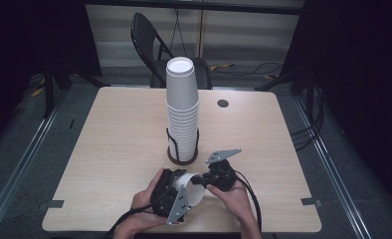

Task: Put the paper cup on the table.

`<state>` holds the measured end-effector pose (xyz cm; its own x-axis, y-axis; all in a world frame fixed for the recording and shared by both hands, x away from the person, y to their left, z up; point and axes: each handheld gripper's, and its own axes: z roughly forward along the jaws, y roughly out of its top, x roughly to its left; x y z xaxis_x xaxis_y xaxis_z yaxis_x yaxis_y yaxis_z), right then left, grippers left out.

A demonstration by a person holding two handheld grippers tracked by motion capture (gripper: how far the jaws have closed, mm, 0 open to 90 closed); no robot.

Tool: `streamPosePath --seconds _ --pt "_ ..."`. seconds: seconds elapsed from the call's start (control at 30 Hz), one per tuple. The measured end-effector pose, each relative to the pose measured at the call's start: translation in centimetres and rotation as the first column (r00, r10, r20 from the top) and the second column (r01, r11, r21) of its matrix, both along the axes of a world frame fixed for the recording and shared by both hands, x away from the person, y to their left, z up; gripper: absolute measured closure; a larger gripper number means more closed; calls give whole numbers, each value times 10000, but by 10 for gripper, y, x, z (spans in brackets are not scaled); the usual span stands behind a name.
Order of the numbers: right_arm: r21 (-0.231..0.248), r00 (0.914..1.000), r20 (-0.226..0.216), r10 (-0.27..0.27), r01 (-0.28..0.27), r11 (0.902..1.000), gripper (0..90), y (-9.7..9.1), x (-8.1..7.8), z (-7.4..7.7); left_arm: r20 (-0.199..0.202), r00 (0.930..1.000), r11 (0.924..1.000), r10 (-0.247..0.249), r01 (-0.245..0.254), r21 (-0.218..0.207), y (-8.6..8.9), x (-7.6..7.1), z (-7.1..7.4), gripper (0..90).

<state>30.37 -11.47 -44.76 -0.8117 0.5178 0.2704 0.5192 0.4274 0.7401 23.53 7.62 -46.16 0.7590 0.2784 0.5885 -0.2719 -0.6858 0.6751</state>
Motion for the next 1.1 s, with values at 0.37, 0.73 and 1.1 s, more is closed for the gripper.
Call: streamPosePath --seconds 0.37,0.73,1.1 --pt "264 10000 -55 -28 30 9996 891 0 -2 1 84 10000 9998 -8 10 -188 -11 2 1 82" --pt "425 9995 -110 -286 290 9987 883 0 -3 1 -274 9993 9977 235 -251 -632 -8 4 2 116" --pt "1263 9989 -24 -475 474 9909 815 -3 -4 1 -822 9947 9838 619 -747 -1628 2 9 4 118"
